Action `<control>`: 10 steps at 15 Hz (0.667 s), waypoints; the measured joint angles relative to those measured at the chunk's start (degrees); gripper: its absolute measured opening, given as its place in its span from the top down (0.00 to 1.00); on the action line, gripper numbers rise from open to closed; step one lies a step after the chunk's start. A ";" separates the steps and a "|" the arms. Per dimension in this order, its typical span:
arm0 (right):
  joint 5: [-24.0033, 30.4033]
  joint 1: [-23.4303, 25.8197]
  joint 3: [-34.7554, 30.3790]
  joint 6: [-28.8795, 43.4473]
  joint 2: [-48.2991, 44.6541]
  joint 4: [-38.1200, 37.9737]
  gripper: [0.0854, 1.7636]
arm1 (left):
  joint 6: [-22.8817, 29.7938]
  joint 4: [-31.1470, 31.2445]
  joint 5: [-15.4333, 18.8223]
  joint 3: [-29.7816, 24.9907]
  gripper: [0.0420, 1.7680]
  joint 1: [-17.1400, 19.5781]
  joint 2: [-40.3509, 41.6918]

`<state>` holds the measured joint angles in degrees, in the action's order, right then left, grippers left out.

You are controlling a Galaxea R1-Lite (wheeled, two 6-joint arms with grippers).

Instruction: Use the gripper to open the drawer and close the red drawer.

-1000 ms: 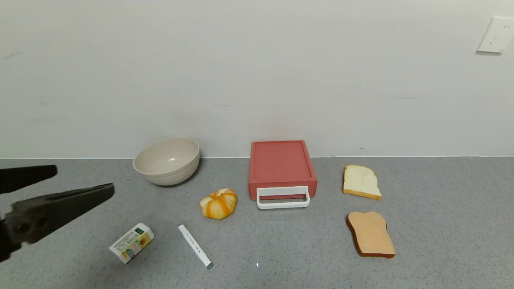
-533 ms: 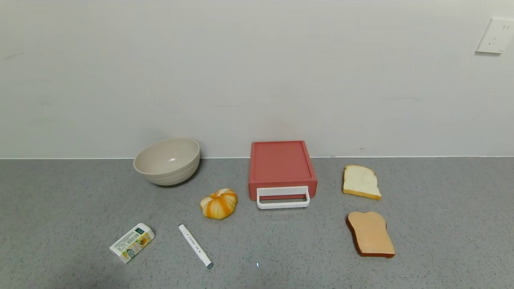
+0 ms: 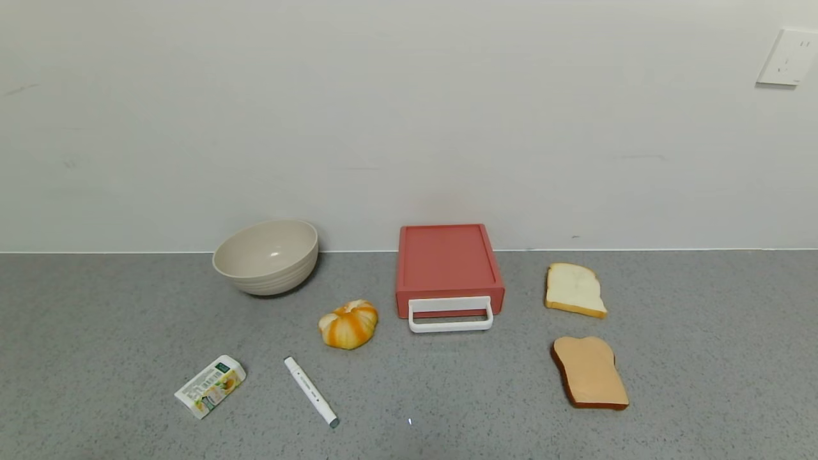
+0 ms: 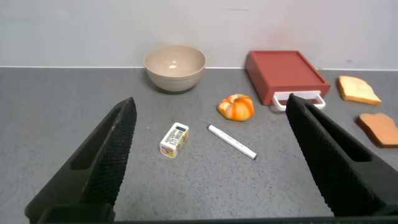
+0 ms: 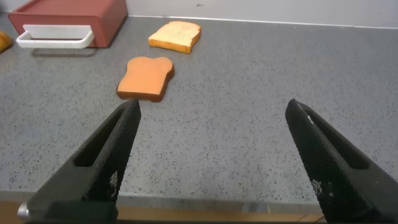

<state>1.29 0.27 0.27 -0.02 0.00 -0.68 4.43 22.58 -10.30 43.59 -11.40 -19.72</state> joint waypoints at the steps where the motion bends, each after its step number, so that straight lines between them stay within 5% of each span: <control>1: 0.00 0.00 0.00 0.00 0.00 0.00 0.03 | 0.09 -0.10 -0.74 -0.74 0.02 1.27 1.37; 6: -0.02 0.00 0.00 -0.02 0.00 0.00 0.03 | 1.46 -0.54 -8.61 -0.95 0.02 3.57 3.63; 10: 0.00 0.00 0.00 -0.02 0.00 -0.05 0.03 | 1.24 -0.54 -9.76 1.06 0.02 4.12 3.88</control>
<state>1.29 0.27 0.27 -0.05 0.00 -0.73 5.67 22.04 -20.07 44.65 -7.28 -15.85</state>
